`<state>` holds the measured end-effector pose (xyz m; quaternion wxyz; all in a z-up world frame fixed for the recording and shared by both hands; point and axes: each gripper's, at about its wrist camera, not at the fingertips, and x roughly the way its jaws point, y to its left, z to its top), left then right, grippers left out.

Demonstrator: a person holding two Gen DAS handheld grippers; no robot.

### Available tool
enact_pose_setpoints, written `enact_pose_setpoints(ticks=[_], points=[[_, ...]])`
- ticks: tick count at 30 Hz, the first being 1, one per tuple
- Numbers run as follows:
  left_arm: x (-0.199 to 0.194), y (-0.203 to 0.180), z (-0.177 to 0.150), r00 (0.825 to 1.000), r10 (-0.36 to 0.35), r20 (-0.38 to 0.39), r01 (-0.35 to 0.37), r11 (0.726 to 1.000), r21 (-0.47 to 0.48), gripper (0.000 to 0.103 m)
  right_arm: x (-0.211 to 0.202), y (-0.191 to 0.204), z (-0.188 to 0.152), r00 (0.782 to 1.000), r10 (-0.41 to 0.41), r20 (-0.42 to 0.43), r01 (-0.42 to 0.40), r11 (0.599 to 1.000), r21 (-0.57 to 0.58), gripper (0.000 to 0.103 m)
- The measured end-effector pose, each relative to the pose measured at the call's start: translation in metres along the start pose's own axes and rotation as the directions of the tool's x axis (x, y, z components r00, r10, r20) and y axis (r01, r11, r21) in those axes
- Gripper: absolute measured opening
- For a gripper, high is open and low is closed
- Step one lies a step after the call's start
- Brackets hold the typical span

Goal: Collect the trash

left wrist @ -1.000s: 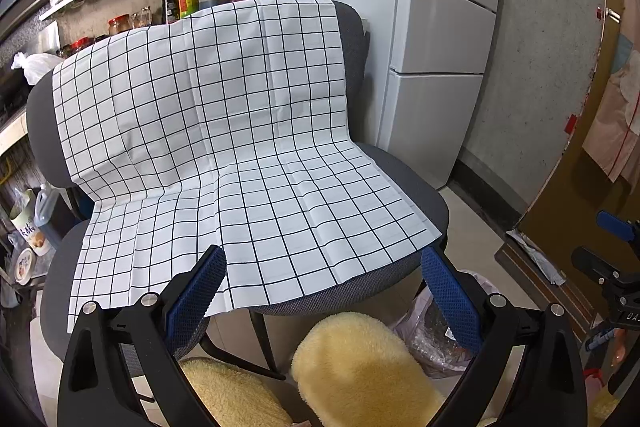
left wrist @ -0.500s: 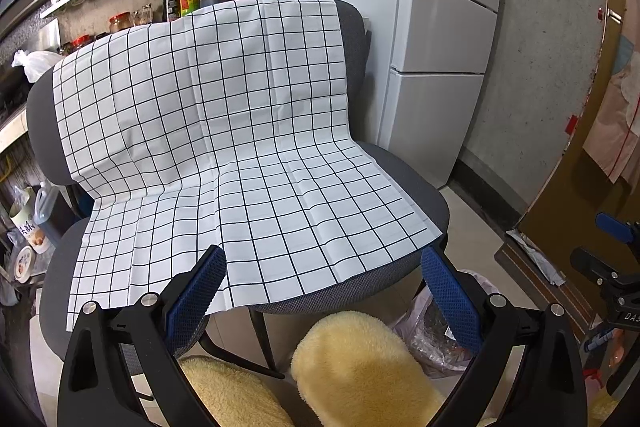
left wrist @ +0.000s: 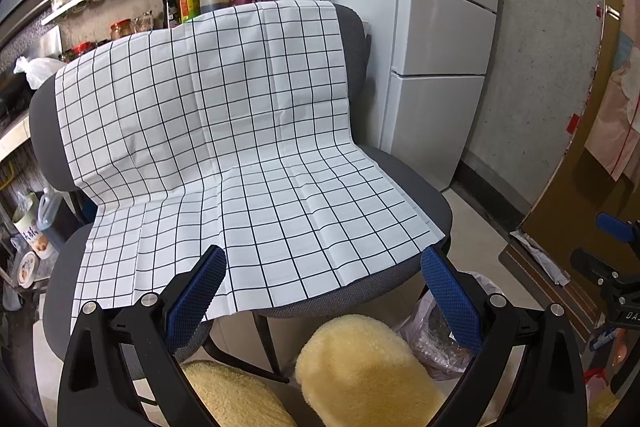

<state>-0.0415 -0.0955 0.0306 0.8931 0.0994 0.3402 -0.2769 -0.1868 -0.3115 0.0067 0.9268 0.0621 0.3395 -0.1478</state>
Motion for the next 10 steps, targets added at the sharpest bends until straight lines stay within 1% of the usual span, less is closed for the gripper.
enact_pose_setpoints(ticks=[5, 10], points=[[0.003, 0.001, 0.001, 1.0, 0.006, -0.017, -0.006, 1.0, -0.005, 0.097, 0.002, 0.001, -0.001, 1.0, 0.004, -0.002, -0.004, 1.0, 0.006, 0.097], [0.019, 0.014, -0.005, 0.998, 0.02, -0.058, -0.023, 0.999, -0.039, 0.097, 0.016, 0.008, 0.001, 0.999, 0.04, -0.019, -0.039, 0.999, 0.009, 0.097]])
